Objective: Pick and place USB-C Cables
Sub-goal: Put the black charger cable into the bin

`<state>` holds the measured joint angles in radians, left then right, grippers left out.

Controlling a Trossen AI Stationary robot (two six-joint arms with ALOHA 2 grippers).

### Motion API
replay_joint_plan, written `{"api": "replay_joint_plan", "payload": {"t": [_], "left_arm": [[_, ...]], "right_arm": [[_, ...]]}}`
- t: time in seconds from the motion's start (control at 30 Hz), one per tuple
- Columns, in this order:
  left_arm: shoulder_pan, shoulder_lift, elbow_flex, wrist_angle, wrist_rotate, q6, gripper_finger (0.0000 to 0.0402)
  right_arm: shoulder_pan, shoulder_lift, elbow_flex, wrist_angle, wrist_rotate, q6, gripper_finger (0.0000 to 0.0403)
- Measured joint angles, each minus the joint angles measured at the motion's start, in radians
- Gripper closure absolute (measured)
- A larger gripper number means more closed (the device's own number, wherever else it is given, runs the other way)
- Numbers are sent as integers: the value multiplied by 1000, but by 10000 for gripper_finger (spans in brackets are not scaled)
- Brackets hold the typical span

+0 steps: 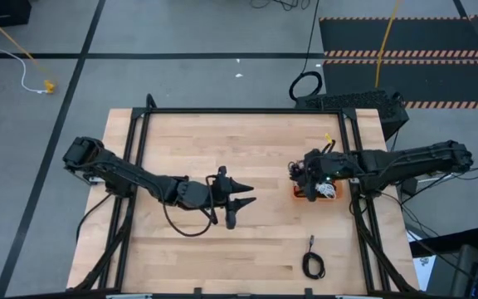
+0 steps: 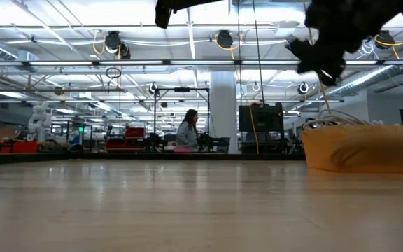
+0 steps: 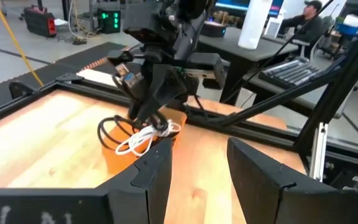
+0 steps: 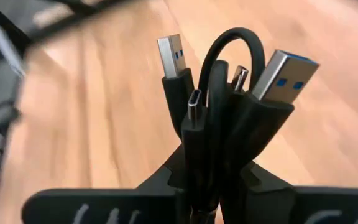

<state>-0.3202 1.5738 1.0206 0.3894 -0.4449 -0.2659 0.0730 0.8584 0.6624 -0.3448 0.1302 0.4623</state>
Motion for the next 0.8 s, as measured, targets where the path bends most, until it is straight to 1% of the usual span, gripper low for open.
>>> {"api": "replay_joint_plan", "payload": {"t": [0.17,0.33,0.47,0.53,0.67,0.8], "left_arm": [[1,0,0,-5,-1,-6,245],[6,0,0,-5,-2,-5,245],[6,0,0,4,-2,-5,245],[6,0,0,4,-2,-5,245],[6,0,0,3,-2,-5,245],[6,0,0,2,-3,-5,245]], "right_arm": [[-13,-33,0,-231,-2,72,373],[-15,-26,0,-437,-6,127,373],[-15,-8,0,-537,-5,156,370],[-15,0,0,-543,-6,158,348],[-15,10,0,-546,-37,158,292],[-15,11,0,-548,-57,159,252]]}}
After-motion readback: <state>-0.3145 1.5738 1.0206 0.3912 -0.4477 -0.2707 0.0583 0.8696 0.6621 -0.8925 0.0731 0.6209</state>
